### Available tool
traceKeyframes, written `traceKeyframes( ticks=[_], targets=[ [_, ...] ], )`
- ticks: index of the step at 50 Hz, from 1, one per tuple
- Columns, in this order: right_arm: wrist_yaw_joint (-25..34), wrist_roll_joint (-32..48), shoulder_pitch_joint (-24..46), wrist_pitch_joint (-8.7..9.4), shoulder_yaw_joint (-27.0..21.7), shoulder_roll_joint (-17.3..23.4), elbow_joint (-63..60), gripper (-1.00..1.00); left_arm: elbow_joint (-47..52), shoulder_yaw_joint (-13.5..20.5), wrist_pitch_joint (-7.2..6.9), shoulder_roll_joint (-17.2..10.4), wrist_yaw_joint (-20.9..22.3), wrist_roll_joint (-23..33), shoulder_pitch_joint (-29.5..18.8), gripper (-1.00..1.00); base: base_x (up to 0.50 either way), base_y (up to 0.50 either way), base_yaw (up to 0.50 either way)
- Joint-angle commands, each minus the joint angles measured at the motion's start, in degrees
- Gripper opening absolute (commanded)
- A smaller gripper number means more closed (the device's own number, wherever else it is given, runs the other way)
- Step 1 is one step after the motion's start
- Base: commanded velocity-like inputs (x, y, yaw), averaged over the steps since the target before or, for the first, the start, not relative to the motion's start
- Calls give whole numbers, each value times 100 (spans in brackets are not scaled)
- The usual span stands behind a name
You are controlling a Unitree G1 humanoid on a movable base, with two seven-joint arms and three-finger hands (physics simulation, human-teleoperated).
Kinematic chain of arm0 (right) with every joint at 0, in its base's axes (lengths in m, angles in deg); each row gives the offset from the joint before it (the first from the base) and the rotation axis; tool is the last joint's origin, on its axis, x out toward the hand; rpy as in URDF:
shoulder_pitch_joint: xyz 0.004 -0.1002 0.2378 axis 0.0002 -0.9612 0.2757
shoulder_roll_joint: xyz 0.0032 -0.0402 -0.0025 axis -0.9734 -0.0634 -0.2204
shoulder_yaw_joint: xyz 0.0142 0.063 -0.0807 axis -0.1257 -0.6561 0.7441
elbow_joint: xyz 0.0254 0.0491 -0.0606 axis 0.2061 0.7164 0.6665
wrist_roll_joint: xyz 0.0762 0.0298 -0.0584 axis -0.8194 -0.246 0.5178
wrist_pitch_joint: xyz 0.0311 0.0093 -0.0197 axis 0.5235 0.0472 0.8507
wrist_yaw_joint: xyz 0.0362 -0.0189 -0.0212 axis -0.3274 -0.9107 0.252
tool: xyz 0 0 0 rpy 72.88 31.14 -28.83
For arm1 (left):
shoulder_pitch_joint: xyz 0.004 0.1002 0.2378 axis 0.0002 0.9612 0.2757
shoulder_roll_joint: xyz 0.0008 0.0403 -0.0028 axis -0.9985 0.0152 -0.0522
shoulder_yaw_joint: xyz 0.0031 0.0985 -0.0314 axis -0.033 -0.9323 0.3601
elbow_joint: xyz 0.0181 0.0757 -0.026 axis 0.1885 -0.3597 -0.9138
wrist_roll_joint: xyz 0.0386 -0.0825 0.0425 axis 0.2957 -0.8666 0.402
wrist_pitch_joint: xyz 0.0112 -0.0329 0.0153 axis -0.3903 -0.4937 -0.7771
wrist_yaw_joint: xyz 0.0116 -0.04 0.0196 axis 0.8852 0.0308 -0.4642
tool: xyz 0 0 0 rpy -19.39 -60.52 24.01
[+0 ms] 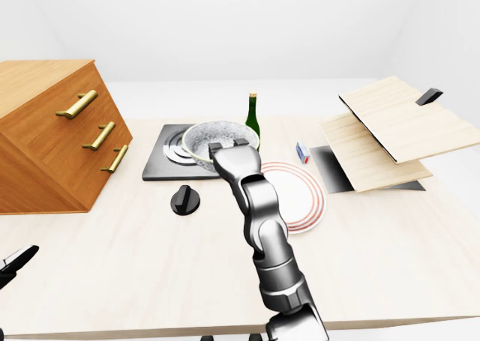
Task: Pick up the akita bowl and put it on the plate.
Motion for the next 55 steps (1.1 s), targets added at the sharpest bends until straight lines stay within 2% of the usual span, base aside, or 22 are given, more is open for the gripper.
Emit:
traceKeyframes(
  ticks=[1,55],
  targets=[
    [0,523,63,-1,-195,214,75,-100,-59,-9,0,-8,8,7,-9,100,0,0,0],
    [0,386,-314,-1,-584,733,-85,-100,69,1,0,9,-39,-13,26,100,0,0,0]
  ],
)
